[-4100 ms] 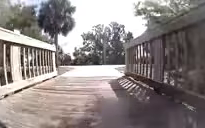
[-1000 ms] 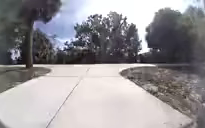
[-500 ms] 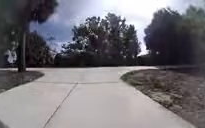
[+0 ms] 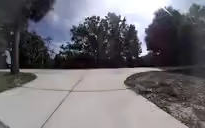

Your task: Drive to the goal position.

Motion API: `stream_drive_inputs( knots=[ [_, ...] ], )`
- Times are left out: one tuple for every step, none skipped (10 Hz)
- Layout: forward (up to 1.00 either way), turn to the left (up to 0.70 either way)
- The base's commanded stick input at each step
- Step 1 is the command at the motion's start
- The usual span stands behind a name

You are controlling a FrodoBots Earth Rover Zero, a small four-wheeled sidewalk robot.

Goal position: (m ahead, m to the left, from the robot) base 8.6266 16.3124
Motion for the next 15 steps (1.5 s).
stream_drive_inputs(
  knots=[
    [0.85,0.0],
    [0.85,0.0],
    [0.85,0.0],
    [0.85,0.0],
    [0.85,0.0],
    [0.85,0.0],
    [0.85,0.0],
    [0.85,0.0],
    [0.85,0.0],
    [0.85,0.0],
    [0.85,0.0],
    [0.85,0.27],
    [0.85,0.34],
    [0.85,0.34],
    [0.85,0.34]
  ],
)
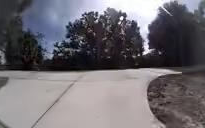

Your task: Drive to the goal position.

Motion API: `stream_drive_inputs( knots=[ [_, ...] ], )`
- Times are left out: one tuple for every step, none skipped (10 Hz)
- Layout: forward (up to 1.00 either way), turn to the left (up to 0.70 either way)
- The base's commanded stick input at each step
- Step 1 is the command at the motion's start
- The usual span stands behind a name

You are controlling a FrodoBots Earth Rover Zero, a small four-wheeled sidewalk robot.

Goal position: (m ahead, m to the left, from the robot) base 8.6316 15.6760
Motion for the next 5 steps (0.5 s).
stream_drive_inputs(
  knots=[
    [0.85,0.34],
    [0.85,0.34],
    [0.85,0.34],
    [0.85,0.34],
    [0.85,0.34]
  ],
)
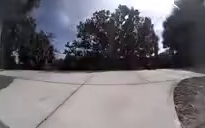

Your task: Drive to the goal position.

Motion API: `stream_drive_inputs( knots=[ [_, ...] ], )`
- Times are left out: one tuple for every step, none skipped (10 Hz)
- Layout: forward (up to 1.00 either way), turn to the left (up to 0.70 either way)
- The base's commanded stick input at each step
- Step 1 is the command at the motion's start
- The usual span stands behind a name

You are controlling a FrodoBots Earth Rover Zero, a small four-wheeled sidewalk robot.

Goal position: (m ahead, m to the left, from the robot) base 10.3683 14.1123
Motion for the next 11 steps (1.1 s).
stream_drive_inputs(
  knots=[
    [0.85,0.34],
    [0.85,0.31],
    [0.85,0.0],
    [0.85,0.0],
    [0.85,0.0],
    [0.85,0.0],
    [0.85,0.0],
    [0.85,0.0],
    [0.85,0.0],
    [0.85,0.0],
    [0.85,0.0]
  ],
)
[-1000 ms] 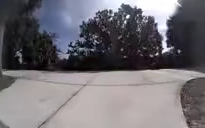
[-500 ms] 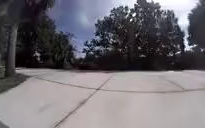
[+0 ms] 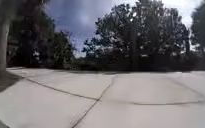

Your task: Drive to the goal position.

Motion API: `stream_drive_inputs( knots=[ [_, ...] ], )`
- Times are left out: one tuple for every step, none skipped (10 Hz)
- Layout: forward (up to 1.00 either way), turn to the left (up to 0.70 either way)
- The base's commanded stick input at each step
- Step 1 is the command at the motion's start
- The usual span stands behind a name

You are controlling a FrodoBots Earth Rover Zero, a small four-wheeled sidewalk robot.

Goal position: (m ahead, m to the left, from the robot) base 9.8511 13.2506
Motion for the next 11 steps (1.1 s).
stream_drive_inputs(
  knots=[
    [0.85,0.0],
    [0.85,0.0],
    [0.85,0.0],
    [0.85,0.0],
    [0.85,0.0],
    [0.85,0.0],
    [0.85,0.0],
    [0.85,0.0],
    [0.85,0.0],
    [0.85,0.0],
    [0.85,0.0]
  ],
)
